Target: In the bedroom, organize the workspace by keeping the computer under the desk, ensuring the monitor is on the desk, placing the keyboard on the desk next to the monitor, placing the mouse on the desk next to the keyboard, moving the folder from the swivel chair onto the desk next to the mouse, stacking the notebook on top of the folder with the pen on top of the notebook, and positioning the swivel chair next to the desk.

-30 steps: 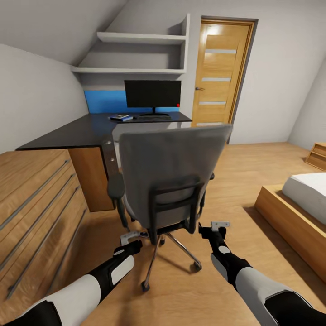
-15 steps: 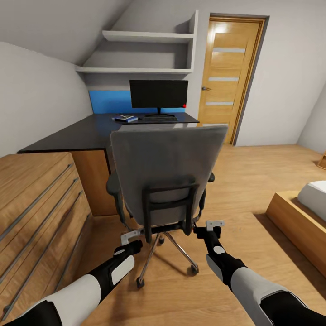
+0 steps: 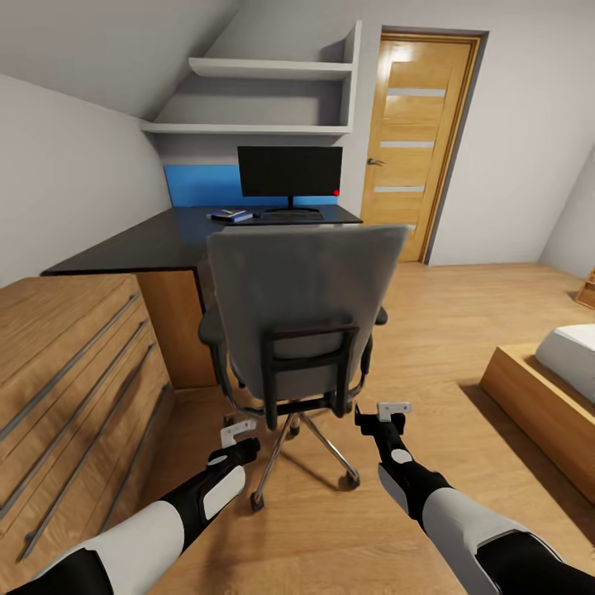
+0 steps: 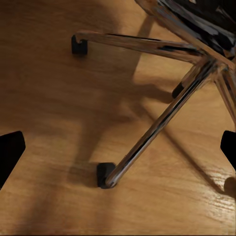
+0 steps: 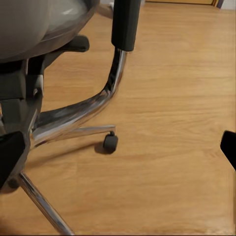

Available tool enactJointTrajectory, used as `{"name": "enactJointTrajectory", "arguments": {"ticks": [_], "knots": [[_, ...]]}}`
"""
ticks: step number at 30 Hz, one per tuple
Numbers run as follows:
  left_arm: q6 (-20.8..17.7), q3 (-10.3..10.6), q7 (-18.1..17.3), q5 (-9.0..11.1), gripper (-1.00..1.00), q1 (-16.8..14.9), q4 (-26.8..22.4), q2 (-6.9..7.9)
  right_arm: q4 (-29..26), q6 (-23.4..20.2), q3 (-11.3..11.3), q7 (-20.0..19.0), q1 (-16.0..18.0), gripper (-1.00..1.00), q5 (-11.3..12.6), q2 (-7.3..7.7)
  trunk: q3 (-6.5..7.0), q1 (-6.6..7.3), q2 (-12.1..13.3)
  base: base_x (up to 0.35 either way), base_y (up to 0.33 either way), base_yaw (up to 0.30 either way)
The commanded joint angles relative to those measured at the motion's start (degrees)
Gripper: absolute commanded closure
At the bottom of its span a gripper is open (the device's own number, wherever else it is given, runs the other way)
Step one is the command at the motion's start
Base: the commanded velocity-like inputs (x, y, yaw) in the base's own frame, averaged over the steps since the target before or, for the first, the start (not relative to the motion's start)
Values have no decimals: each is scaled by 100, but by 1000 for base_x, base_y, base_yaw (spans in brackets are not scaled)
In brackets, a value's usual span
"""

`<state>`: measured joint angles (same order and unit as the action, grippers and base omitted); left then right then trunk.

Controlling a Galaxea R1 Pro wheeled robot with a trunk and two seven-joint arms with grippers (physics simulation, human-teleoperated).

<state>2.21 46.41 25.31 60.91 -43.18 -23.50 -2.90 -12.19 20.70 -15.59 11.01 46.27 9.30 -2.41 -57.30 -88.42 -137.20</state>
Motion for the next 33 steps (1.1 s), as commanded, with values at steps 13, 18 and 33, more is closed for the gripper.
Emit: {"name": "enactJointTrajectory", "arguments": {"ticks": [13,18,33], "knots": [[25,52,43,61,-100,-6,-5,8,11,22,-56,35,5,-100,46,-15,-5,4,-3,-258,-119,1],[23,57,41,63,-100,-6,-5,-1,14,22,-65,48,5,-100,45,-33,-5,4,-3,-33,-302,122],[34,769,76,-333,-100,-6,-388,-142,39,13,-71,38,-3,-100,21,-340,-5,4,-3,-2,-37,65]]}}
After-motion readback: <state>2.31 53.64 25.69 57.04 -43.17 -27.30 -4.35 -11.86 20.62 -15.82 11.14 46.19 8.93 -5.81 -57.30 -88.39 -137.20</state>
